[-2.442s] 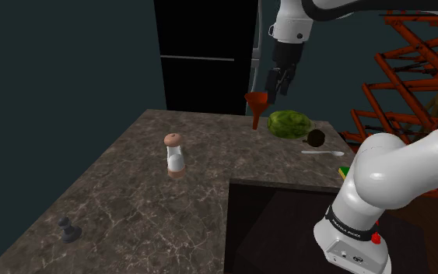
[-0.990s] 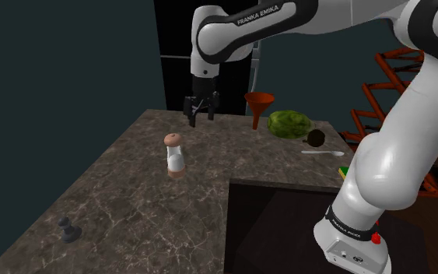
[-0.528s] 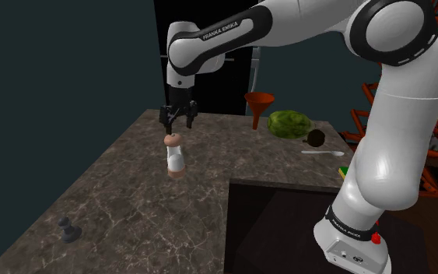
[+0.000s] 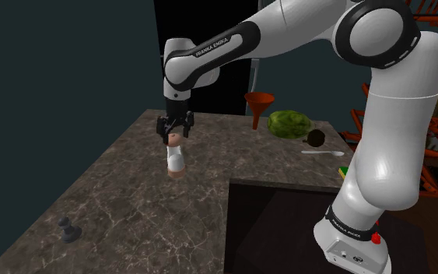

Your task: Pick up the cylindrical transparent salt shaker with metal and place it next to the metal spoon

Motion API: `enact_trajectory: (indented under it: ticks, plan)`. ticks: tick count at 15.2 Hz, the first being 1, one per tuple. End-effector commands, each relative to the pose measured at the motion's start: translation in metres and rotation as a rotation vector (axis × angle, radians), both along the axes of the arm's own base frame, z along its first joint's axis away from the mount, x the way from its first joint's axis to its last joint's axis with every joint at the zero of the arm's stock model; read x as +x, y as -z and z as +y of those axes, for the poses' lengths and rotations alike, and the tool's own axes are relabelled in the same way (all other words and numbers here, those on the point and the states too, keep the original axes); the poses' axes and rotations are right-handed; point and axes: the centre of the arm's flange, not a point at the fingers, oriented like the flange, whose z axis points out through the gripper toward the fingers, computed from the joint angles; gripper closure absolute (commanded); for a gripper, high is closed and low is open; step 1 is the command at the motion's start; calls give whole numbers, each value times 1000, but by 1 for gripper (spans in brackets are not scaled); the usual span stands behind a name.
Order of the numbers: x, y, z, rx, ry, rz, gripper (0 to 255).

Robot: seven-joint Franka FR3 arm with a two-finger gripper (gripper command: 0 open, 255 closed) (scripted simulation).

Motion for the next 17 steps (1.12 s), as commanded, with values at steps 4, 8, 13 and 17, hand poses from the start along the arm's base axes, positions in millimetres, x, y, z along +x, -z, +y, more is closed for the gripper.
enact_trajectory:
  ticks: [4,8,13,17]
  plan:
    - [0,4,1,0,0,-1,0]
    - [0,4,1,0,0,-1,0]
    - [0,4,1,0,0,-1,255]
    - [1,4,1,0,0,-1,255]
